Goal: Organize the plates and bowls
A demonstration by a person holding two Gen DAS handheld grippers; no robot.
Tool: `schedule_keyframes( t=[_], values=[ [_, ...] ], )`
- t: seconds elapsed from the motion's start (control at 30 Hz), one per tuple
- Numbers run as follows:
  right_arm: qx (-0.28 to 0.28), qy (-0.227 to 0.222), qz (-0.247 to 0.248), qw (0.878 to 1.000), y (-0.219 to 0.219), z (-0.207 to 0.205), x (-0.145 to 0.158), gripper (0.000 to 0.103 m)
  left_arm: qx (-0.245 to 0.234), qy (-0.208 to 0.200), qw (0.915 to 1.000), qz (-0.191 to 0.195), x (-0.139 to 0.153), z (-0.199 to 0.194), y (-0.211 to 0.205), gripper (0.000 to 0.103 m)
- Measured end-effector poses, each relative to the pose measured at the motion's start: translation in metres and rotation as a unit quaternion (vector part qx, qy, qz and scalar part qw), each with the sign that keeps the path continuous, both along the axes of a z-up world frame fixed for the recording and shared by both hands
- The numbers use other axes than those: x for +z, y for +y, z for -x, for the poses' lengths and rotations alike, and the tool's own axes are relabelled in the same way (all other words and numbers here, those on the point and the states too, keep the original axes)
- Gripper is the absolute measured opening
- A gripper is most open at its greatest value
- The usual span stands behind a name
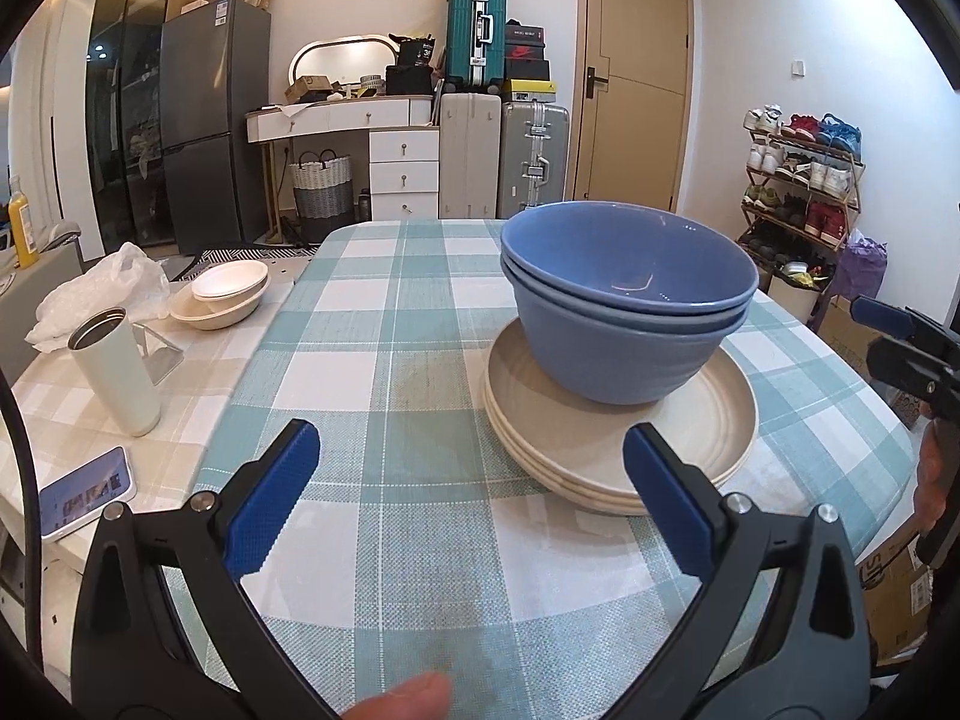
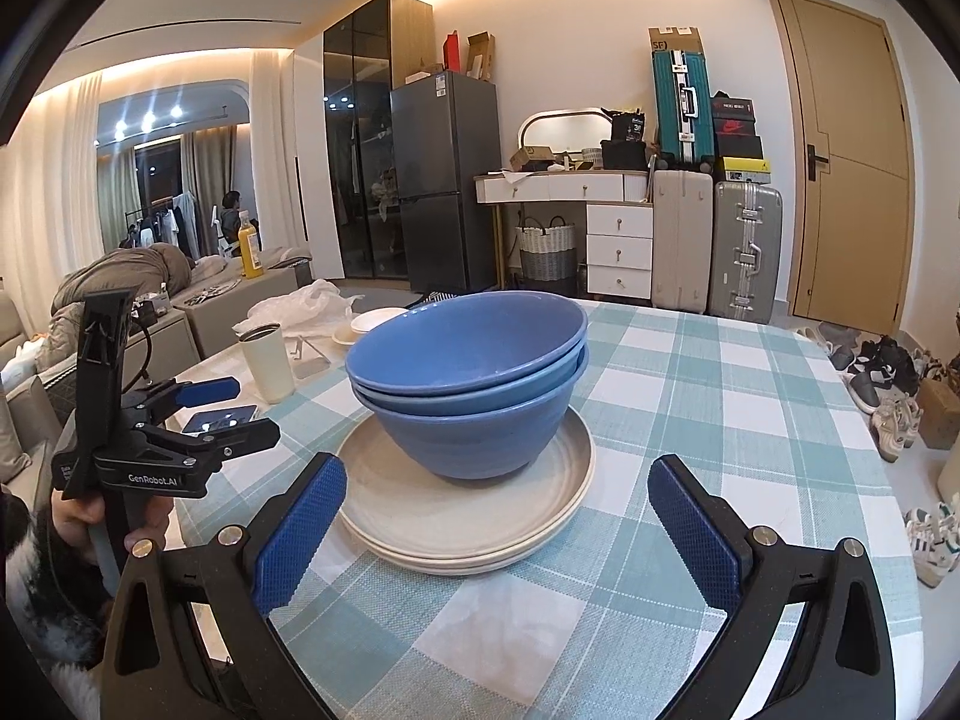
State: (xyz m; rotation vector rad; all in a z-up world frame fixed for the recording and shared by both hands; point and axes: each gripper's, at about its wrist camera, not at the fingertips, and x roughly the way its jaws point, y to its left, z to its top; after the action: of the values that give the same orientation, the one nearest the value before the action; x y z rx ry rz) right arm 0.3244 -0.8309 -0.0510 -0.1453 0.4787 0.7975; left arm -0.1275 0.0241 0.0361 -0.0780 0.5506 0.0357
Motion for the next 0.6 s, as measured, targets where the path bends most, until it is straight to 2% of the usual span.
schedule_keyframes(
  t=[0.6],
  values=[
    [-0.003, 0.013, -0.005, 1.000, -0.0066, -0.0006, -0.0070, 0.103, 0.005, 0.000, 1.0000, 0.006, -0.0058, -0.0038, 0.0069, 0.101]
  ],
)
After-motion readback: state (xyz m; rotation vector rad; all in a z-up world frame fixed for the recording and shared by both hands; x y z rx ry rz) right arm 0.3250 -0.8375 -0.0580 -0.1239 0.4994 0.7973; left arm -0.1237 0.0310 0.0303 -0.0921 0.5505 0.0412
